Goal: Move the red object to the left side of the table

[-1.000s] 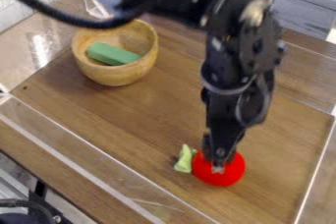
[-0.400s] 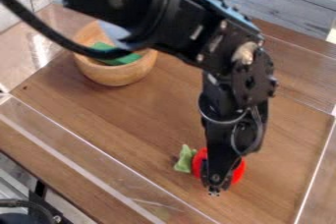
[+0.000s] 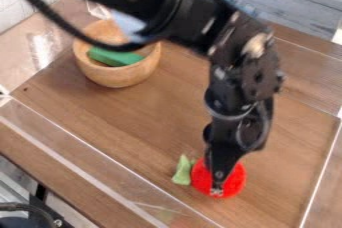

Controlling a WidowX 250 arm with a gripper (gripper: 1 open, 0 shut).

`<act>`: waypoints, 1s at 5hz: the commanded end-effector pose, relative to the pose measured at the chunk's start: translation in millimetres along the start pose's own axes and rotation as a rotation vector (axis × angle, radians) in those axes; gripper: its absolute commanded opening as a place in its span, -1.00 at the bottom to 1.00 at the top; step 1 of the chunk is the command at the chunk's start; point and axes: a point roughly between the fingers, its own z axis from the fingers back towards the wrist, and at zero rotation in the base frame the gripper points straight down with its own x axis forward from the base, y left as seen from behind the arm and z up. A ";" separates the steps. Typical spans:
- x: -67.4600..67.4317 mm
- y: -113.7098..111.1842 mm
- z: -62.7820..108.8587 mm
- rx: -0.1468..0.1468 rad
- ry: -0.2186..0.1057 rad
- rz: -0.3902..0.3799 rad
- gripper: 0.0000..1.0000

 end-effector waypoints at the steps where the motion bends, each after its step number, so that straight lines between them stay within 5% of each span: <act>1: 11.1 5.2 32.7 0.033 0.012 0.001 -1.00; 3: 2.0 22.9 72.1 0.055 0.078 -0.001 -1.00; 5: 8.5 38.3 75.4 0.108 0.069 -0.051 -1.00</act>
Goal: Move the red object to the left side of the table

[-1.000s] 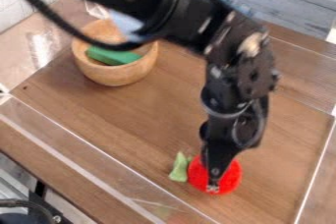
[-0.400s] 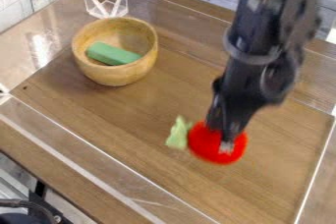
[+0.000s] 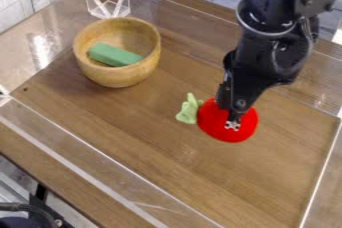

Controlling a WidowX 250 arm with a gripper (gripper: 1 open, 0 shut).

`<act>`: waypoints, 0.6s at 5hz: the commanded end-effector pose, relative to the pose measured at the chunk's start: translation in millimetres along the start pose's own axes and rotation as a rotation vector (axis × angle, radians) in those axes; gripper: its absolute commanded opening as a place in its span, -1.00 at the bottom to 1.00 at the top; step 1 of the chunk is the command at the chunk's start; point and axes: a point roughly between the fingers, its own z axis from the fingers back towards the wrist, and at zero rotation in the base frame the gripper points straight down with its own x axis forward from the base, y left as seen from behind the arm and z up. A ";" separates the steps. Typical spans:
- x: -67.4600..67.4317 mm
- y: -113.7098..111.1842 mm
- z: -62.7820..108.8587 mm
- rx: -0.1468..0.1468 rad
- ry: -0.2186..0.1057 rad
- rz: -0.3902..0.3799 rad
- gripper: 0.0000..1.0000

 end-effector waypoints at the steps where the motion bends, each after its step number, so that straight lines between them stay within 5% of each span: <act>1: 7.2 9.2 24.5 0.056 0.003 0.141 -1.00; 2: -0.3 3.0 28.3 0.075 0.026 0.268 -1.00; 3: -5.8 13.3 20.2 0.082 0.026 0.280 1.00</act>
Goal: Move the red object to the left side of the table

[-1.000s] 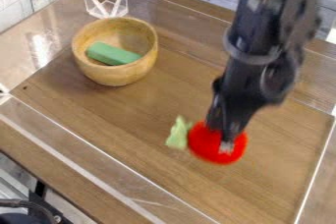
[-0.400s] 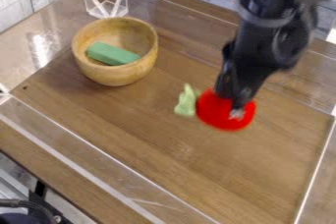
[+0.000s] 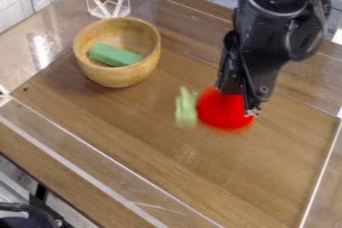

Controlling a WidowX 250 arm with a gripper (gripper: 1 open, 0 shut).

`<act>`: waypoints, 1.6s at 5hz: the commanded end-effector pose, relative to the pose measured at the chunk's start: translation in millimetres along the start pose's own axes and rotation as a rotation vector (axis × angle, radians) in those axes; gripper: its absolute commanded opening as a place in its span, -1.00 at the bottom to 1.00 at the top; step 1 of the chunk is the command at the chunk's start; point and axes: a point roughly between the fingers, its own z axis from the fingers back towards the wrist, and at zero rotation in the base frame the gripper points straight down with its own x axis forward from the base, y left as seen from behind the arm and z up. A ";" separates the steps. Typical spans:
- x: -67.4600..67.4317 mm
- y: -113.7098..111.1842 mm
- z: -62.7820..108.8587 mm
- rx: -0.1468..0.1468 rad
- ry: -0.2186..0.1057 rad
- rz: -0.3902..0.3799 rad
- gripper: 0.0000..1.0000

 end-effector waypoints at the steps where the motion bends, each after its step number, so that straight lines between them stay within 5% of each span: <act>1: -1.0 13.9 -4.9 0.018 -0.014 0.021 1.00; 3: -4.1 -20.2 -17.5 -0.006 -0.053 0.003 1.00; 4: -5.1 -32.7 -42.3 -0.012 -0.066 0.038 1.00; 5: -4.5 -38.5 -70.1 -0.021 -0.078 0.061 1.00; 7: -10.9 -34.1 -84.7 -0.035 -0.067 0.178 1.00; 8: -5.8 -40.6 -92.8 -0.041 -0.076 0.158 1.00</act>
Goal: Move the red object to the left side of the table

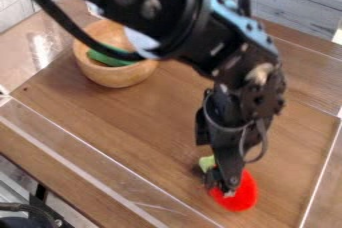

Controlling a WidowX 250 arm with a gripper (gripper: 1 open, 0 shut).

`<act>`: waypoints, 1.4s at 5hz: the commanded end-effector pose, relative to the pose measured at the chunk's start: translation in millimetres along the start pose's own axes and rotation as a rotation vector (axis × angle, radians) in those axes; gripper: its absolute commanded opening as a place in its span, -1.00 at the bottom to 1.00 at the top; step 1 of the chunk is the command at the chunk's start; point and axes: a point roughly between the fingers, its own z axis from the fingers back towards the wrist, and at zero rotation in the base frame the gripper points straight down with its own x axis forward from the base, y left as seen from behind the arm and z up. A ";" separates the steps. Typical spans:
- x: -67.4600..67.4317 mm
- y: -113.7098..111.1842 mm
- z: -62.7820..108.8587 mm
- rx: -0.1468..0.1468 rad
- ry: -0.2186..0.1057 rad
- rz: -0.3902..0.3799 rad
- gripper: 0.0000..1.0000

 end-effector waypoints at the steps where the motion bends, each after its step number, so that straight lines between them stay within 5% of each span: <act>1: 7.4 -5.2 -6.5 0.004 -0.033 -0.015 1.00; 2: 10.9 -7.7 -5.6 0.007 -0.039 -0.040 -1.00; 3: 15.6 -3.2 1.0 0.015 -0.032 -0.071 -1.00; 5: 20.2 16.0 43.6 0.083 -0.028 -0.133 -1.00; 7: -7.6 48.2 80.0 0.145 -0.050 -0.102 -1.00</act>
